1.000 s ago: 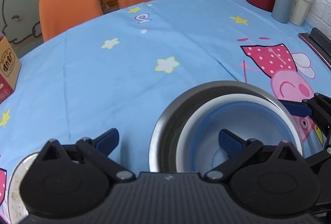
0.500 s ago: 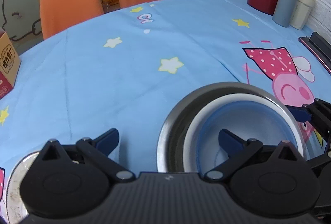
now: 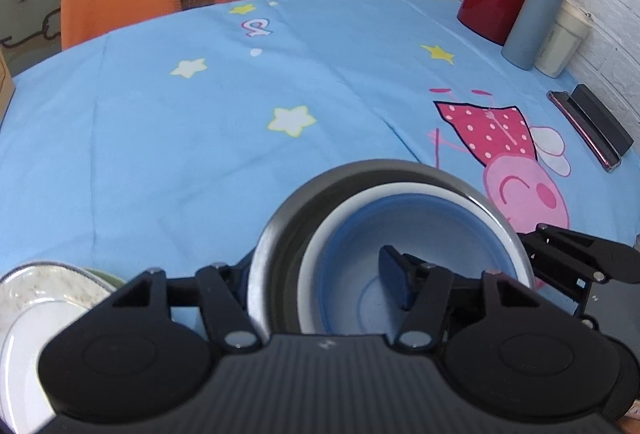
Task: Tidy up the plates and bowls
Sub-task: 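Lift the nested bowls with both tools onto the plate stack, release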
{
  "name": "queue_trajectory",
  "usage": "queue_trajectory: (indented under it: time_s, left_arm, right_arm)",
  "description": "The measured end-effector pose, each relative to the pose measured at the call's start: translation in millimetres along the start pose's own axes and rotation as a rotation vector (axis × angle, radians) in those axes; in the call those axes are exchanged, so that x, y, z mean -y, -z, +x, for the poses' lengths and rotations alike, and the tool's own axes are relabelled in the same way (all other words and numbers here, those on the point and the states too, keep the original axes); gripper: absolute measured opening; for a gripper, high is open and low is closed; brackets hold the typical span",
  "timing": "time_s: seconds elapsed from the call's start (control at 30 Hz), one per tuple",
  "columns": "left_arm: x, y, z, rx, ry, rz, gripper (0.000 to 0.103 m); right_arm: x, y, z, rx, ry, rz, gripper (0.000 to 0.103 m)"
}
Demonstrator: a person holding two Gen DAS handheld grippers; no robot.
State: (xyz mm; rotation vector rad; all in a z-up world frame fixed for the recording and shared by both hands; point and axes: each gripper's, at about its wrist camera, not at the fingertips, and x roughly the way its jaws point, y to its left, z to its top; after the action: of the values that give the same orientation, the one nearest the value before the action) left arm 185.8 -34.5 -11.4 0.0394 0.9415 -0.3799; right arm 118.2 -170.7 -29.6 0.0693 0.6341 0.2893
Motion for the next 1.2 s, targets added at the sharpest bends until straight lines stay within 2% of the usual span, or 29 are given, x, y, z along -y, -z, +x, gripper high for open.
queue_trajectory:
  time_s: [0.1, 0.23, 0.4, 0.57, 0.8, 0.87, 1.03, 1.2]
  left_arm:
    - [10.6, -6.2, -8.8, 0.029, 0.009, 0.008, 0.053]
    - [19.1, -11.0, -26.8, 0.085, 0.039, 0.0, 0.053]
    - [14.4, -4.8, -47.0, 0.126, 0.04, -0.037, 0.053]
    - [-21.5, 16.2, -73.7, 0.152, -0.012, -0.113, 0.053]
    - [-89.2, 56.0, -116.0, 0.184, -0.178, -0.231, 0.051]
    - [-105.0, 66.1, -119.5, 0.175, -0.2, -0.271, 0.05]
    - [-127.3, 83.5, -112.9, 0.156, -0.205, -0.321, 0.05]
    - [-139.2, 81.7, -103.6, 0.153, -0.198, -0.33, 0.05]
  right_arm:
    - [3.4, -4.2, -11.0, 0.028, 0.02, 0.018, 0.065]
    - [3.5, -14.8, -30.9, 0.074, 0.056, -0.001, 0.066]
    - [-8.8, -20.5, -42.1, 0.096, 0.047, -0.047, 0.068]
    - [-43.1, -22.9, -35.8, 0.093, -0.034, -0.103, 0.072]
    - [-116.9, -22.8, -8.9, 0.071, -0.207, -0.199, 0.072]
    - [-132.4, -19.6, -0.9, 0.052, -0.242, -0.213, 0.072]
    - [-151.0, -11.9, 11.8, 0.004, -0.26, -0.241, 0.072]
    - [-156.6, -14.1, 22.9, -0.016, -0.245, -0.253, 0.073]
